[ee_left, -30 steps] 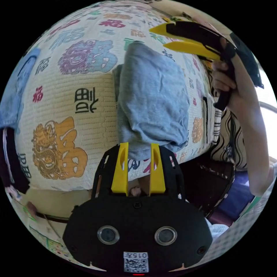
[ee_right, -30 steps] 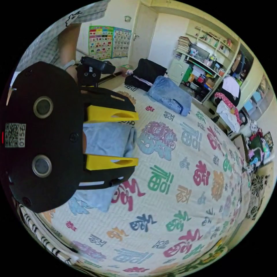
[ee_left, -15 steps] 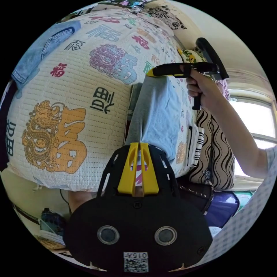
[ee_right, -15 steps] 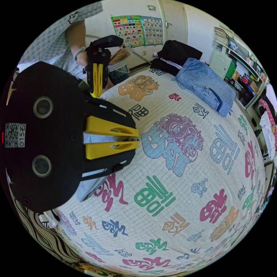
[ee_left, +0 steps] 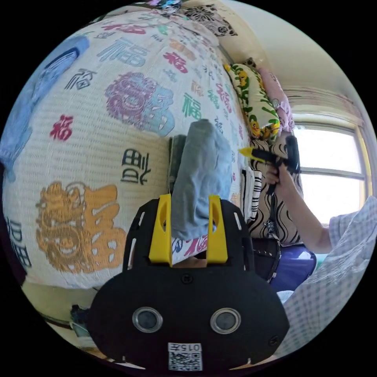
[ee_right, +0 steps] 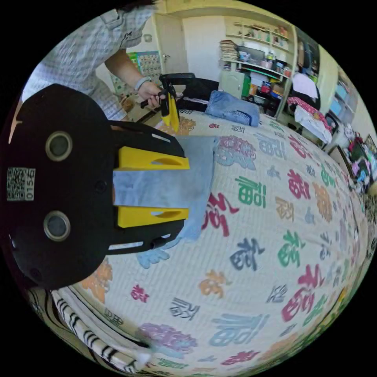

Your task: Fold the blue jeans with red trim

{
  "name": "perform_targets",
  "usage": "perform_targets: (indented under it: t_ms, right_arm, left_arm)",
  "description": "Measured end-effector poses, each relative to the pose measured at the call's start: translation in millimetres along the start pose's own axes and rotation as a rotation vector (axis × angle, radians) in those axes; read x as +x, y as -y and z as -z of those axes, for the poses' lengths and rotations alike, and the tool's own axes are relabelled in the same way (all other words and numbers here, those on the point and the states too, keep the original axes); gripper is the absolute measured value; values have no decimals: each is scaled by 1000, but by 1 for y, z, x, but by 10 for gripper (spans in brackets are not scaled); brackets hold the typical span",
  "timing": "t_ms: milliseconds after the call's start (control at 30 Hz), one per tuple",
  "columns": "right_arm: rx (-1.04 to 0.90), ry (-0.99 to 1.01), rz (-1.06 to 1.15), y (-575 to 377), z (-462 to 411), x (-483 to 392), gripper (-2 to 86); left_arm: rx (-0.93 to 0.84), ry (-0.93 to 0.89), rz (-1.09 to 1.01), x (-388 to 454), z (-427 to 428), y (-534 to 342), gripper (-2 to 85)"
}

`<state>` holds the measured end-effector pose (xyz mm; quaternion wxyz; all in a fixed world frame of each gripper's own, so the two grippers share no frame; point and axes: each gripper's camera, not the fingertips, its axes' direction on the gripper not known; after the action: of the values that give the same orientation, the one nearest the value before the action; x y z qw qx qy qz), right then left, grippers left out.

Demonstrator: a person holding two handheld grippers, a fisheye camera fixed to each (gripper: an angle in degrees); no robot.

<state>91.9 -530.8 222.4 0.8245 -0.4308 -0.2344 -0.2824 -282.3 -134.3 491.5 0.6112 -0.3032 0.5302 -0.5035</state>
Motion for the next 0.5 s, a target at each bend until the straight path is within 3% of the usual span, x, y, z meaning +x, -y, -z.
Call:
perform_targets:
  t_ms: [167, 267, 400, 500]
  right_arm:
    - [-25, 211, -202, -42, -18, 76, 162]
    - [-78, 369, -177, -41, -42, 92, 169]
    - [-125, 428, -107, -35, -62, 108, 168]
    - [-153, 581, -103, -30, -66, 131, 129]
  left_arm:
    - [-137, -100, -69, 3, -14, 37, 165]
    - [-212, -143, -129, 10, -15, 44, 165]
    - [-292, -253, -148, 14, -2, 56, 154]
    - [-342, -301, -150, 21, 0, 64, 143]
